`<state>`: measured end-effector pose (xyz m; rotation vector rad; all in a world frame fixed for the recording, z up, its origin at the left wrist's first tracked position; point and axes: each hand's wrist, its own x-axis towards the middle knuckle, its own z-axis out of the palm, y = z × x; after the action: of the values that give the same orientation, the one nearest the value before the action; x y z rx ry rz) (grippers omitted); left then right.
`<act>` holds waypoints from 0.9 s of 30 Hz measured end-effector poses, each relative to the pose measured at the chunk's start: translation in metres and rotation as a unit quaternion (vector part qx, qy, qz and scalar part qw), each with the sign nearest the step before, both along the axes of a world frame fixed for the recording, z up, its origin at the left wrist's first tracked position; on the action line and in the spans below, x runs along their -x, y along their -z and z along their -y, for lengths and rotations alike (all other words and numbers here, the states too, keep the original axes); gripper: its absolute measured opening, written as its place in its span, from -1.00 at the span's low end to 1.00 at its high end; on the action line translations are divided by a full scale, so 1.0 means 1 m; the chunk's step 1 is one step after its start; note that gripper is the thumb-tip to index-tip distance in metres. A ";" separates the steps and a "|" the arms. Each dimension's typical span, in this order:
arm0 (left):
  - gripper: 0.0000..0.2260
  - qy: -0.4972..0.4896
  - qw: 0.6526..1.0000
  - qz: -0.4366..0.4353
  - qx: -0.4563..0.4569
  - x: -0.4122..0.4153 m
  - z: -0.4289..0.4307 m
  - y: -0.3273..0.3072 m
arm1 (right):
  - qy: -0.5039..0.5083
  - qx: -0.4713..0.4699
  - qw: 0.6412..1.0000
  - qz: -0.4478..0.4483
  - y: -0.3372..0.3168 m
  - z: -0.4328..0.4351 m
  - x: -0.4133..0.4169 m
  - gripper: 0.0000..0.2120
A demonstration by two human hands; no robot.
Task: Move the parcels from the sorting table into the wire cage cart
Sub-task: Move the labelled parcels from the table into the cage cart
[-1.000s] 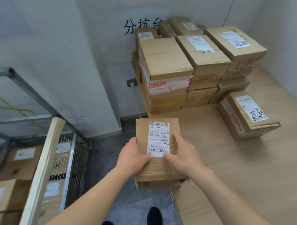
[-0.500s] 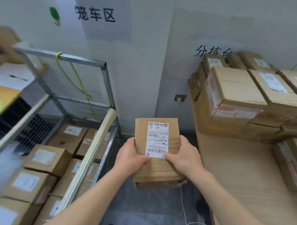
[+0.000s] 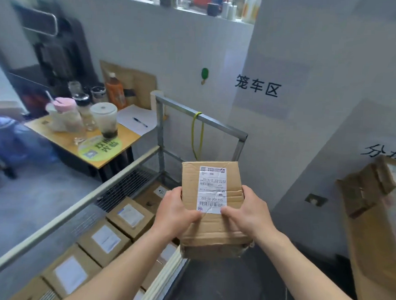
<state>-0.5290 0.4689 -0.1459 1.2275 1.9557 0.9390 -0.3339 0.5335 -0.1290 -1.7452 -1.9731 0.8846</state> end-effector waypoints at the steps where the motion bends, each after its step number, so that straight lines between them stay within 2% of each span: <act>1: -0.45 -0.015 1.000 -0.003 -0.004 0.012 -0.001 -0.002 | -0.010 -0.002 1.000 0.000 -0.001 -0.006 0.014 -0.56; 11: -0.42 -0.150 0.988 0.022 0.023 0.102 -0.026 0.022 | -0.145 0.007 0.989 0.023 0.012 -0.085 0.130 -0.56; 19: -0.41 -0.283 0.955 0.054 0.066 0.128 -0.103 0.053 | -0.268 0.053 0.961 0.031 0.054 -0.192 0.197 -0.60; 23: -0.44 -0.321 0.940 0.084 0.080 0.136 -0.134 0.075 | -0.308 0.080 0.947 0.033 0.076 -0.234 0.217 -0.60; 27: -0.46 -0.340 0.931 0.105 0.082 0.139 -0.156 0.106 | -0.331 0.080 0.937 0.075 0.109 -0.258 0.232 -0.52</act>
<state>-0.6679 0.6250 -0.2522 0.3139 2.2576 1.1429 -0.5655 0.7918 -0.2375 -1.2427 -2.7260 1.1670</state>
